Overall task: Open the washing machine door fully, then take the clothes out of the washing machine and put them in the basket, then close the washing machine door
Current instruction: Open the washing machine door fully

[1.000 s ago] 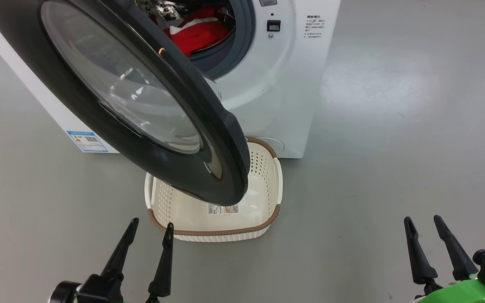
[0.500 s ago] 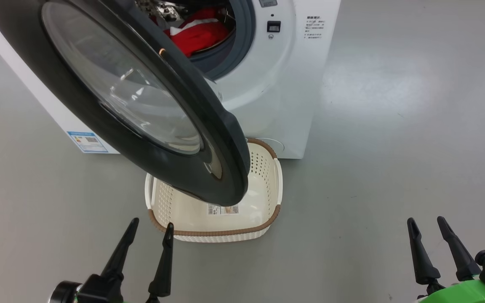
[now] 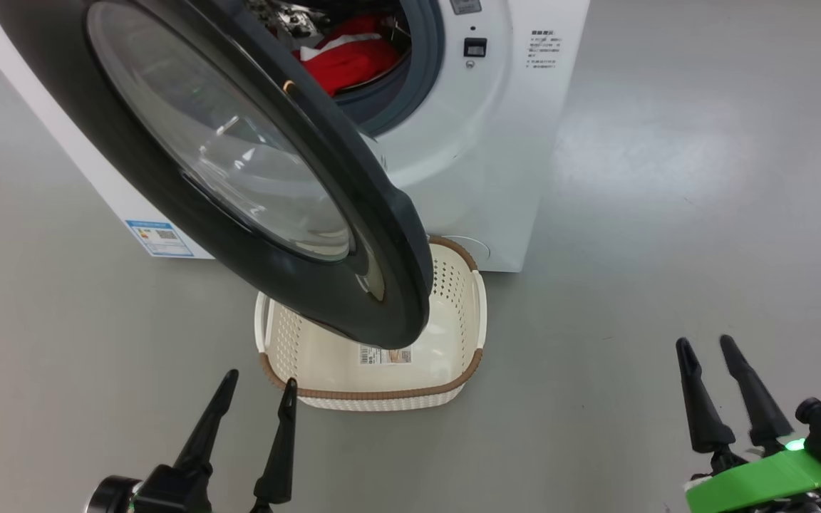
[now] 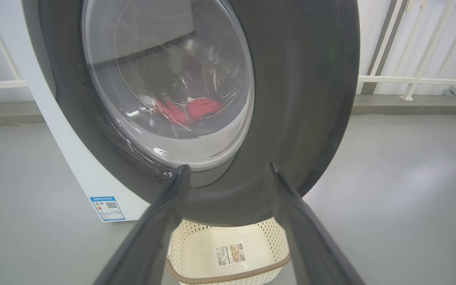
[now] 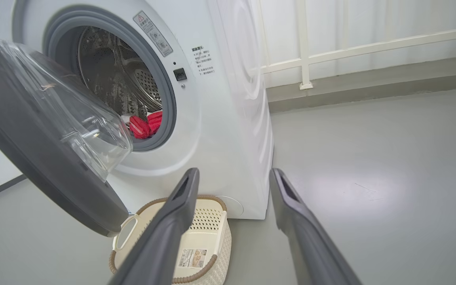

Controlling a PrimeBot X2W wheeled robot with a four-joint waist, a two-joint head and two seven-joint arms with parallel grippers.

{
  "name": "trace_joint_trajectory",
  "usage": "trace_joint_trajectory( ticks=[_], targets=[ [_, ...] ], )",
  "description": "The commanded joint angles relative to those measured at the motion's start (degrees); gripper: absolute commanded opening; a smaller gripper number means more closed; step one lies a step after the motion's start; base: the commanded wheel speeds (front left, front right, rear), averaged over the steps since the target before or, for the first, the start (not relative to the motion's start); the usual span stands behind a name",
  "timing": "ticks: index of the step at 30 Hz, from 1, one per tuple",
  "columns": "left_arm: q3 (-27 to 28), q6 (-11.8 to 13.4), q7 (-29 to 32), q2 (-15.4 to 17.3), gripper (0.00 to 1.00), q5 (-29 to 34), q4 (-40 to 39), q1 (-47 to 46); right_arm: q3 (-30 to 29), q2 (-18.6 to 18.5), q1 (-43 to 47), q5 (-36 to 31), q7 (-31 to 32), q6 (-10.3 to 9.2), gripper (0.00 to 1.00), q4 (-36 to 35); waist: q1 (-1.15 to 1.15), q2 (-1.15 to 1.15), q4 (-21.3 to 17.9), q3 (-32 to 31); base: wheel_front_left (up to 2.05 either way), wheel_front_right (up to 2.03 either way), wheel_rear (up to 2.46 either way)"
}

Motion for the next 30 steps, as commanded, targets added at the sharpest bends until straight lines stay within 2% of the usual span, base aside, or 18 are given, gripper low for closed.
trace_joint_trajectory(
  ticks=[1,8,14,24,25,30],
  targets=[
    [1.6,0.1,-0.7,0.3,1.00,0.1,-1.3,-0.9,1.8,-0.7,-2.1,1.1,-0.4,0.37,0.00,-1.7,0.00,0.00,0.3,-0.1,0.00,0.00,0.00],
    [0.7,0.3,-0.7,0.3,1.00,-0.2,-1.5,-0.3,6.1,-1.3,-7.4,7.0,-0.4,0.37,0.00,-2.5,0.00,0.00,1.6,-0.5,0.00,0.00,0.00],
    [-0.5,0.6,-0.7,0.3,1.00,-0.7,-1.7,-0.3,11.6,-2.9,-13.5,14.7,-0.4,0.37,0.00,-1.9,0.00,0.00,3.6,-0.3,0.00,0.00,0.00],
    [-2.9,0.8,-0.7,0.3,1.00,-1.6,-2.1,-0.6,24.8,-8.0,-24.0,30.1,-0.4,0.37,0.00,1.2,0.00,0.00,7.1,0.8,0.00,0.00,0.00],
    [-2.9,0.8,-0.7,0.3,1.00,-1.6,-2.1,-0.6,24.8,-8.0,-24.0,30.1,-0.4,0.37,0.00,1.2,0.00,0.00,7.1,0.8,0.00,0.00,0.00],
    [-4.8,1.2,-0.7,0.3,1.00,-2.7,-2.1,-1.2,31.9,-11.8,-29.1,38.4,-0.4,0.37,0.00,2.6,0.00,0.00,8.9,1.4,0.00,0.00,0.00]
  ],
)
